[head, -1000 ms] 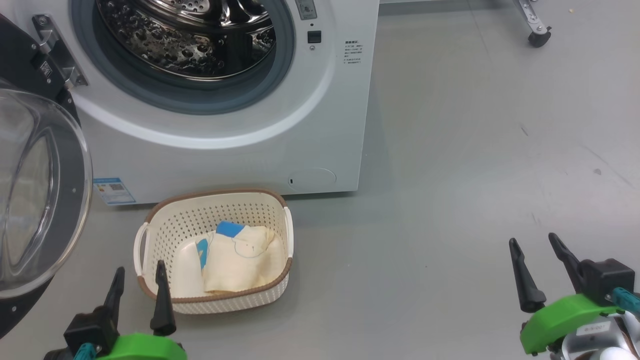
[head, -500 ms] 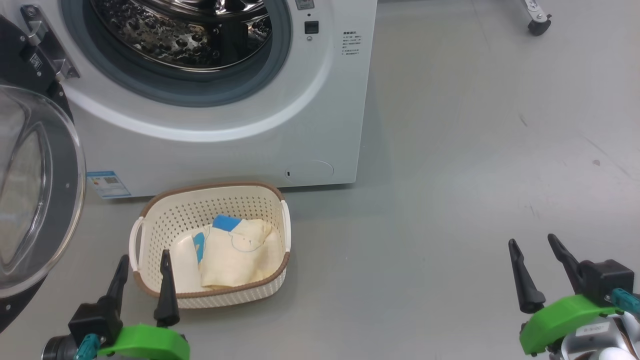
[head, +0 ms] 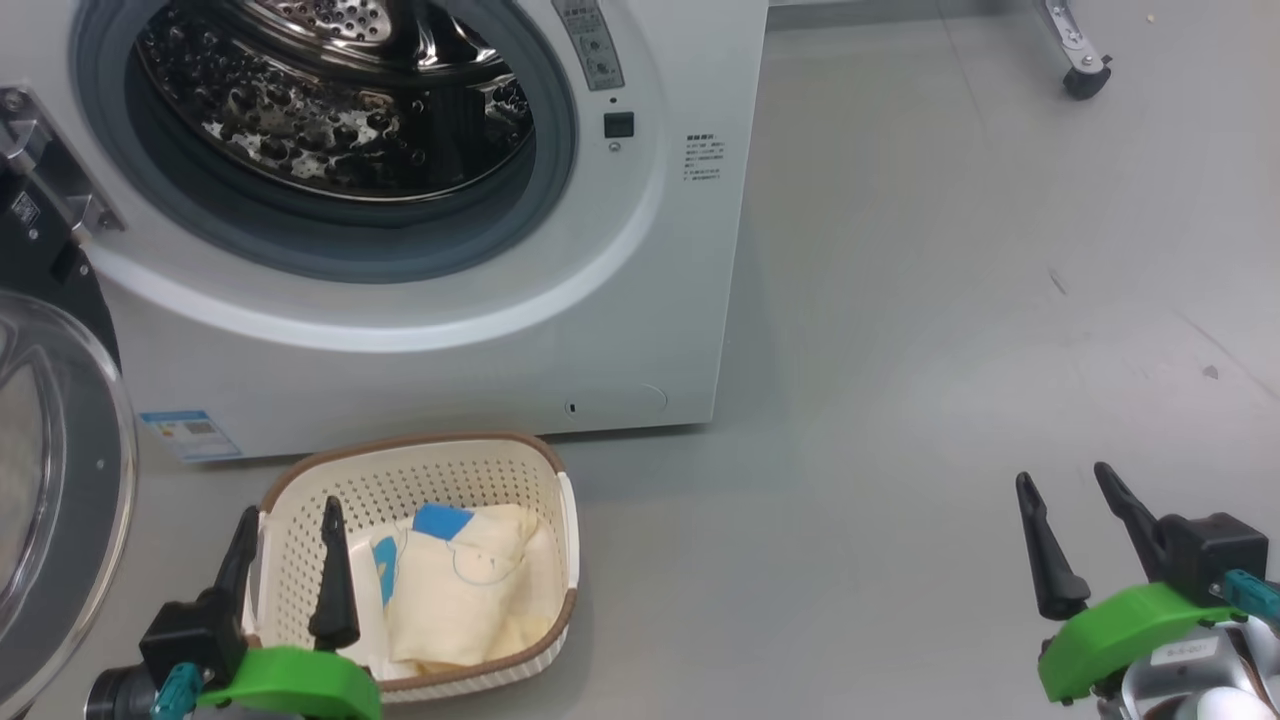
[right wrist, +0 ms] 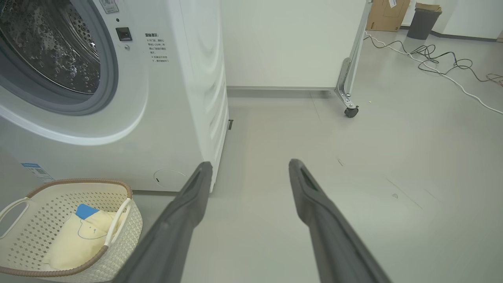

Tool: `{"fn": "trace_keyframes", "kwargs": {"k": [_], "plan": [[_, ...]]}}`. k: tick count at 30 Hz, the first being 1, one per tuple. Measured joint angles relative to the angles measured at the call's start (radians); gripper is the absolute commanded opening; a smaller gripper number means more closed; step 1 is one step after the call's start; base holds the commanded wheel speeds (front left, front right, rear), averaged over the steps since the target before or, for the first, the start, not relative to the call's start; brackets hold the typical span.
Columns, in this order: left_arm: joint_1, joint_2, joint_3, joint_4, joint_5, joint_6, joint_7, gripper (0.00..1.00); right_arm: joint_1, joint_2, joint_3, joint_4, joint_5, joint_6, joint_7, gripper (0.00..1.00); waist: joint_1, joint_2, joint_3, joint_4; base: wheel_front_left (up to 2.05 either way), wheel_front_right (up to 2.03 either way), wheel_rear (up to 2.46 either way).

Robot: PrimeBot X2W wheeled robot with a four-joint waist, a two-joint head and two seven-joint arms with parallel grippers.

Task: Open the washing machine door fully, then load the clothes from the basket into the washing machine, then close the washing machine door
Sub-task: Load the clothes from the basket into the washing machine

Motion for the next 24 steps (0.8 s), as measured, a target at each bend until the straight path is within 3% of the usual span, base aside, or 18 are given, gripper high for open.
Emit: {"fn": "trace_keyframes", "kwargs": {"k": [7, 24], "plan": [[-0.014, -0.008, 0.002, 0.011, 0.002, -0.007, 0.0, 1.0, -0.012, 0.0, 0.002, 0.001, 0.0, 0.0, 0.0, 1.0, 0.0002, 0.0, -0.007, 0.001, 0.72, -0.72, 0.0], [-0.014, -0.026, 0.004, 0.031, 0.01, -0.013, 0.0, 1.0, -0.01, 0.0, 0.005, 0.001, 0.0, 0.0, 0.001, 1.0, 0.0, 0.0, -0.016, 0.001, 0.01, -0.01, 0.0]]}}
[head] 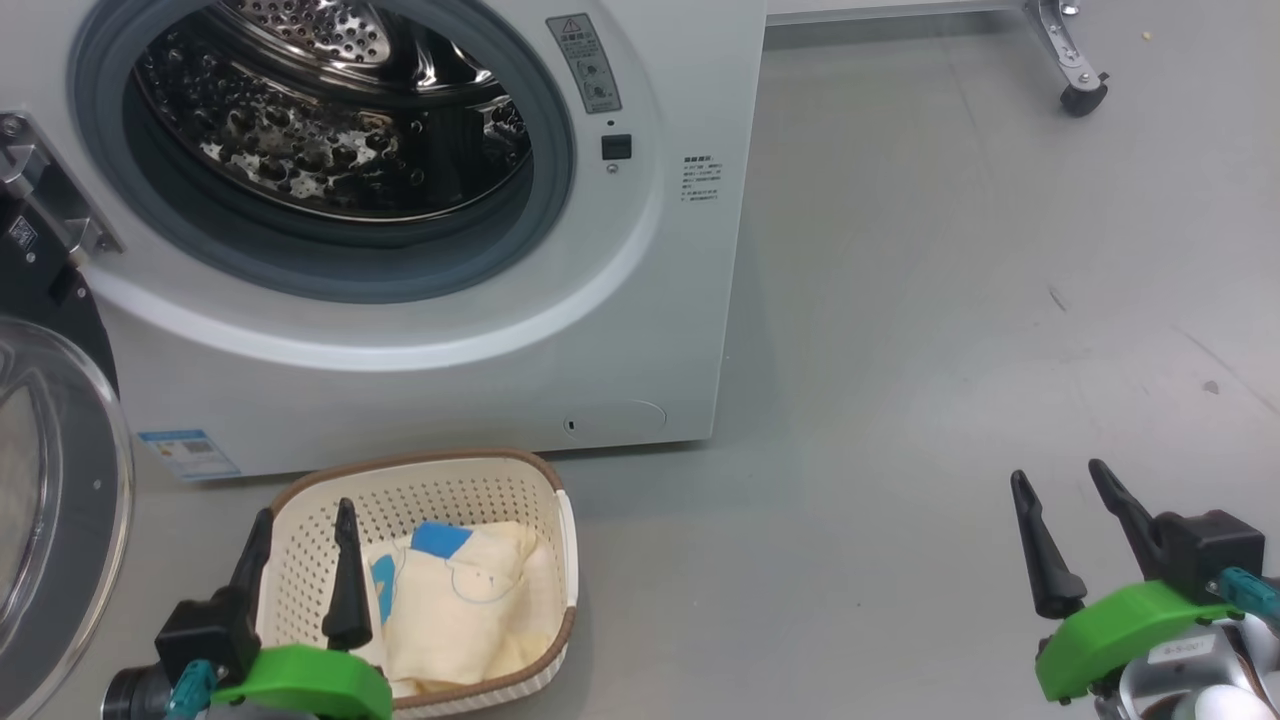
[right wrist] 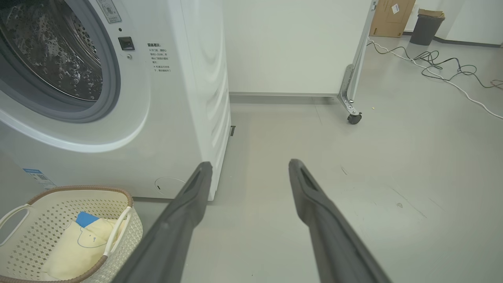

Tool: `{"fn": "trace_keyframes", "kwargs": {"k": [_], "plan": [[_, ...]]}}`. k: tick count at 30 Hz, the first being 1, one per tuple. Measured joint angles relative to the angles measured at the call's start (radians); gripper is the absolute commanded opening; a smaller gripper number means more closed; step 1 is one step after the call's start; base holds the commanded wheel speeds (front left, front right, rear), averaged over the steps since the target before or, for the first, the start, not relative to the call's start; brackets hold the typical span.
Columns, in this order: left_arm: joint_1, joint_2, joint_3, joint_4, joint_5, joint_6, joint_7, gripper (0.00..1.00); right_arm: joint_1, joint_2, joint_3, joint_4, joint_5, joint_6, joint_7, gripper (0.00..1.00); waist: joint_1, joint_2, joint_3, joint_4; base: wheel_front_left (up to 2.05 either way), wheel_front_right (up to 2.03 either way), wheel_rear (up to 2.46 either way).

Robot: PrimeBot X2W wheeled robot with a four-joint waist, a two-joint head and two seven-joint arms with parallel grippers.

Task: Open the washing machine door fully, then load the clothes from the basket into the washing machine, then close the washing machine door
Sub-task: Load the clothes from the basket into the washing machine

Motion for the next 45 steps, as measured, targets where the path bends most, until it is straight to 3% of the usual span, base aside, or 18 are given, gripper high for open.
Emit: {"fn": "trace_keyframes", "kwargs": {"k": [8, 11, 17, 23, 34, 45], "plan": [[-0.033, -0.012, -0.018, 0.089, 0.009, -0.003, 0.0, 1.0, -0.001, 0.0, 0.009, -0.001, 0.008, 0.0, 0.0, 1.0, 0.0, 0.0, 0.024, 0.011, 0.0, 0.0, 0.0], [-0.101, -0.024, -0.031, 0.151, 0.007, -0.035, 0.0, 1.0, -0.007, 0.0, 0.016, -0.004, 0.008, 0.0, 0.0, 1.0, 0.0, 0.0, 0.053, 0.014, 0.0, 0.0, 0.0], [-0.2, -0.03, -0.036, 0.318, 0.007, -0.056, 0.002, 1.0, -0.056, 0.0, 0.026, -0.013, 0.007, 0.0, -0.001, 1.0, 0.0, 0.0, 0.105, 0.012, 0.0, 0.0, 0.0], [-0.308, -0.04, -0.046, 0.511, -0.035, -0.119, 0.066, 1.0, -0.094, 0.0, 0.057, -0.013, 0.008, 0.0, -0.001, 1.0, 0.0, 0.0, 0.161, 0.0, 0.0, 0.0, 0.0], [-0.574, -0.039, -0.065, 0.832, -0.08, -0.213, 0.191, 1.0, -0.229, -0.002, 0.112, -0.011, 0.026, 0.0, -0.033, 1.0, 0.0, 0.0, 0.343, -0.063, 0.0, 0.0, 0.0], [-0.748, -0.003, -0.053, 0.97, -0.147, -0.233, 0.298, 1.0, -0.317, -0.002, 0.14, -0.028, 0.063, 0.0, -0.083, 1.0, 0.0002, -0.0001, 0.581, -0.131, 0.0, 0.0, 0.0]]}}
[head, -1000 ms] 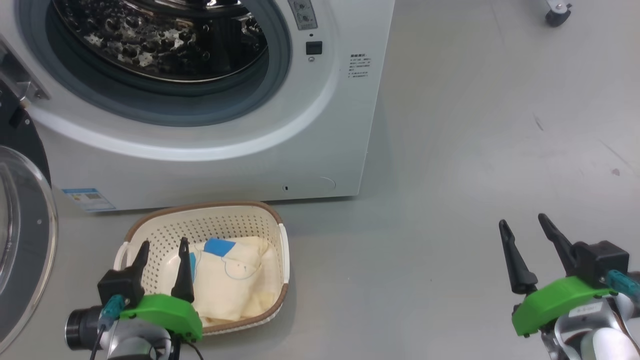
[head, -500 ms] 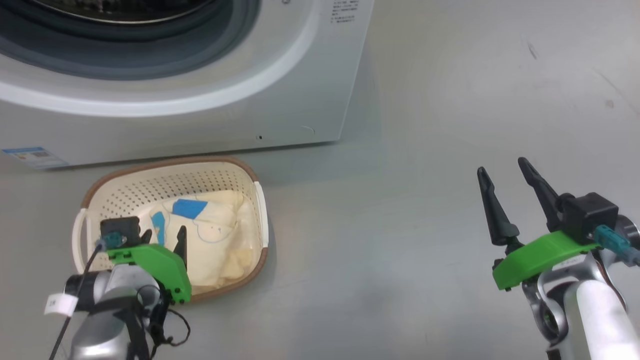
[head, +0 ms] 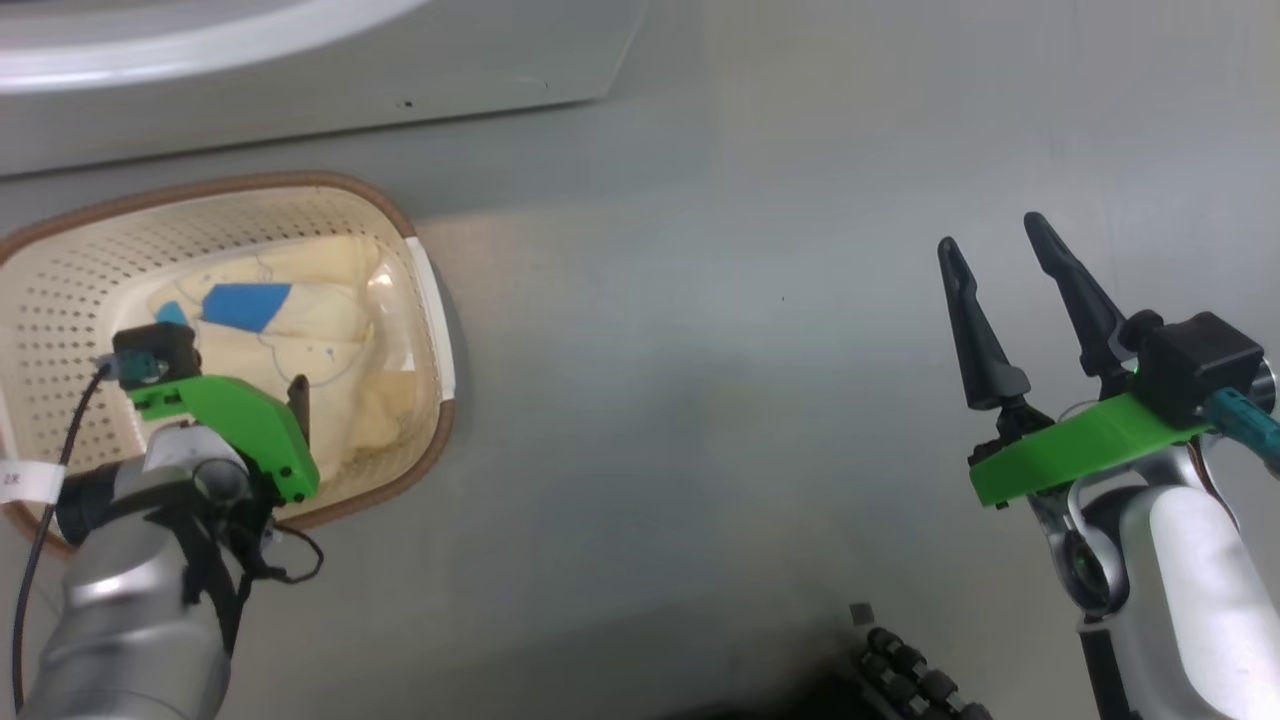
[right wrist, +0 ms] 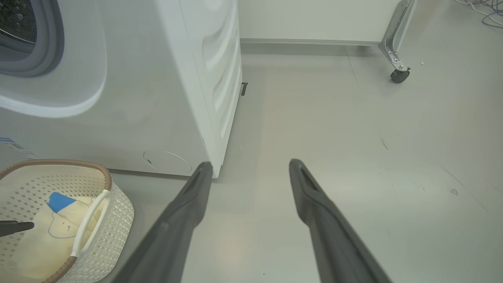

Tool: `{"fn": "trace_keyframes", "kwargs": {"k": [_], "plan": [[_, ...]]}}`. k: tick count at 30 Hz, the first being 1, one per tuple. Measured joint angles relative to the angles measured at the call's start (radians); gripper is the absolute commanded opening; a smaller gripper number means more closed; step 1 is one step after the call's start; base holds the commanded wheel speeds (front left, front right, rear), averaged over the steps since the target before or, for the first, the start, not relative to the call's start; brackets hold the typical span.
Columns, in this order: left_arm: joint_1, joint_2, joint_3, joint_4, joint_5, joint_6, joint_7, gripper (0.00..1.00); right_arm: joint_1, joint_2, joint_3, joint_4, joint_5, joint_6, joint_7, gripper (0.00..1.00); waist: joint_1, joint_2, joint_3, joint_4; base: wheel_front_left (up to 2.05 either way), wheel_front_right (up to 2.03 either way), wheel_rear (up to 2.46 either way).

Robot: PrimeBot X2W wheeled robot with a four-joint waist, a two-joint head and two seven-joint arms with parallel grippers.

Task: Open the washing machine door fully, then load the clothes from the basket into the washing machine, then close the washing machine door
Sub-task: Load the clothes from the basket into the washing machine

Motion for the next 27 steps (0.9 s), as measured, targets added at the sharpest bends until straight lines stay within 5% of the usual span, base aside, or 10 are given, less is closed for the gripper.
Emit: {"fn": "trace_keyframes", "kwargs": {"k": [14, 24, 26, 27], "plan": [[-0.155, 0.04, -0.018, 0.034, -0.019, -0.002, 0.074, 1.0, -0.055, 0.0, 0.012, -0.028, 0.033, 0.0, -0.024, 1.0, -0.0002, 0.0, 0.241, -0.028, 0.0, 0.0, 0.0], [-0.223, 0.063, -0.061, 0.047, 0.03, 0.157, 0.083, 1.0, -0.073, 0.0, 0.036, -0.052, 0.06, 0.0, -0.035, 1.0, -0.0002, 0.0, 0.334, -0.058, 0.0, 0.0, 0.0], [-0.229, 0.064, -0.062, 0.048, 0.03, 0.181, 0.082, 0.0, -0.073, 0.0, 0.036, -0.055, 0.06, 0.0, -0.04, 1.0, -0.0003, 0.0, 0.348, -0.068, 0.0, 0.0, 0.0], [-0.235, 0.064, -0.065, 0.048, 0.03, 0.188, 0.082, 0.0, -0.072, 0.0, 0.035, -0.057, 0.061, 0.0, -0.04, 1.0, -0.0003, 0.0001, 0.354, -0.071, 0.0, 0.0, 0.0]]}}
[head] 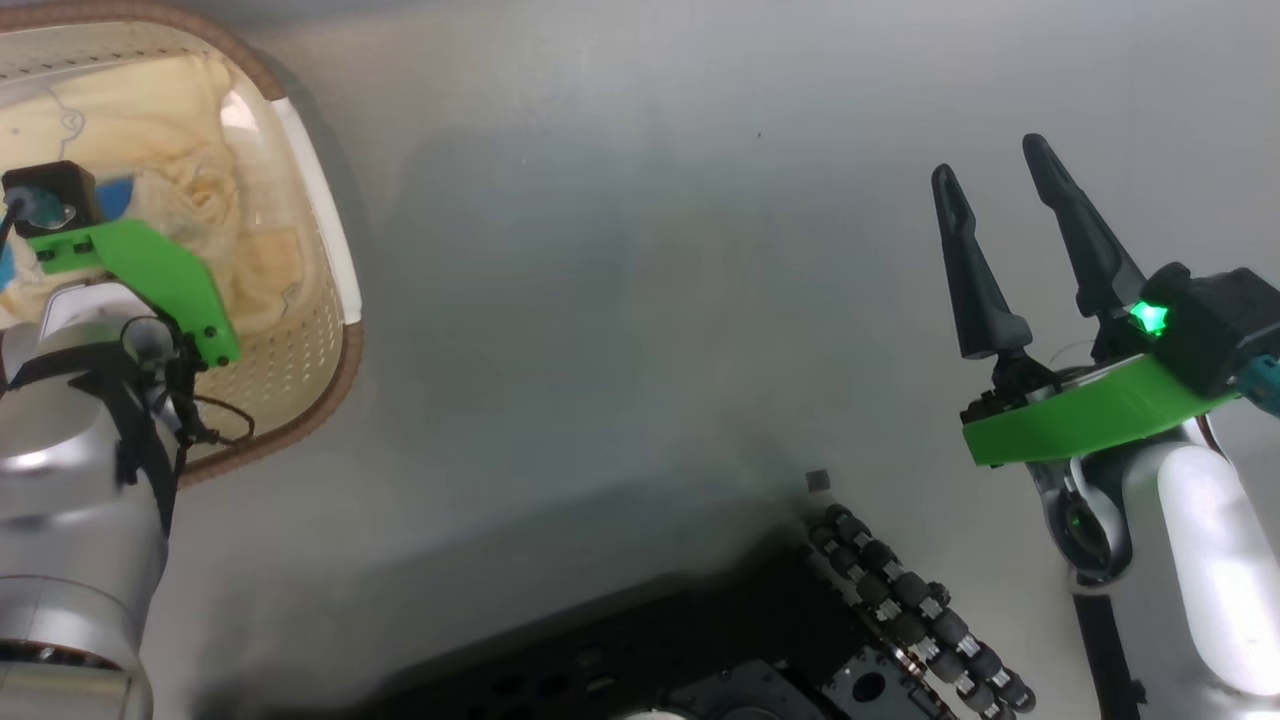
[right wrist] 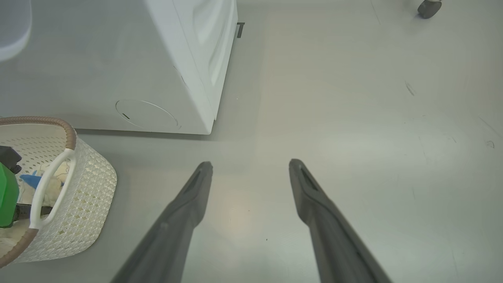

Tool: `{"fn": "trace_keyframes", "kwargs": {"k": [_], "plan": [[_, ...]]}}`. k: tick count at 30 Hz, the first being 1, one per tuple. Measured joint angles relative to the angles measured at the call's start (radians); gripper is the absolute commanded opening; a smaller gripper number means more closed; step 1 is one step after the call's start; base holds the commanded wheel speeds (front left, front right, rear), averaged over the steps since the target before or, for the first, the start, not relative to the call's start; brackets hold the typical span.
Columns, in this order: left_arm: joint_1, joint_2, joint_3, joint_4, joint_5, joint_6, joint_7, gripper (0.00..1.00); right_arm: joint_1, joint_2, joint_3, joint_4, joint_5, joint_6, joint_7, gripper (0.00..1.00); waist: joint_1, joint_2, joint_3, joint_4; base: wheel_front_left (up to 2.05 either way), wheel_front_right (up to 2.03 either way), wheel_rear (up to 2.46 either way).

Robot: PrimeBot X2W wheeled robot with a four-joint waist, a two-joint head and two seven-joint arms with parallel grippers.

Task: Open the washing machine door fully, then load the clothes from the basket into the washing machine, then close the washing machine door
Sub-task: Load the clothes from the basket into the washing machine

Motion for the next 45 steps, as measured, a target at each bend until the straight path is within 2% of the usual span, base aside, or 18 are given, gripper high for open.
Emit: {"fn": "trace_keyframes", "kwargs": {"k": [7, 13, 15, 22, 28, 33, 39, 45], "plan": [[-0.006, -0.002, -0.01, 0.001, 0.002, 0.005, -0.01, 0.0, 0.0, 0.0, -0.008, -0.001, 0.003, 0.0, 0.0, 1.0, 0.0, 0.0, 0.011, 0.002, 0.0, 0.0, 0.0], [0.005, -0.003, -0.025, 0.008, 0.002, -0.031, -0.047, 0.0, 0.0, 0.0, -0.019, 0.001, 0.003, 0.0, 0.0, 1.0, 0.0, 0.0, -0.021, 0.023, 0.0, 0.0, 0.0], [0.008, -0.005, -0.028, 0.009, 0.002, -0.047, -0.075, 0.0, 0.0, 0.0, -0.027, 0.002, 0.003, 0.0, 0.0, 1.0, 0.0, -0.0001, -0.034, 0.031, 0.0, 0.0, 0.0], [0.061, -0.01, -0.046, 0.009, 0.003, -0.06, -0.178, 0.0, 0.002, 0.0, -0.04, 0.01, -0.002, 0.0, 0.005, 1.0, 0.0, 0.0, -0.1, 0.051, 0.0, 0.0, 0.0], [0.108, -0.029, -0.045, 0.006, -0.008, -0.081, -0.299, 0.0, 0.022, 0.0, -0.061, 0.013, -0.007, 0.0, 0.026, 1.0, 0.0, 0.0, -0.188, 0.074, 0.0, 0.0, 0.0], [0.159, -0.046, -0.046, -0.013, -0.008, -0.081, -0.359, 0.0, 0.067, 0.0, -0.087, 0.015, -0.006, 0.0, 0.041, 1.0, 0.0, 0.0, -0.268, 0.094, 0.0, 0.0, 0.0], [0.244, -0.053, -0.036, -0.1, -0.018, -0.068, -0.379, 0.0, 0.115, 0.0, -0.119, 0.012, -0.022, 0.0, 0.062, 1.0, 0.0, 0.0, -0.374, 0.12, 0.0, 0.0, 0.0], [0.408, -0.052, -0.002, -0.319, -0.015, -0.04, -0.38, 0.0, 0.179, 0.0, -0.129, 0.008, -0.028, 0.0, 0.087, 1.0, -0.0001, 0.0, -0.496, 0.143, 0.0, 0.0, 0.0]]}}
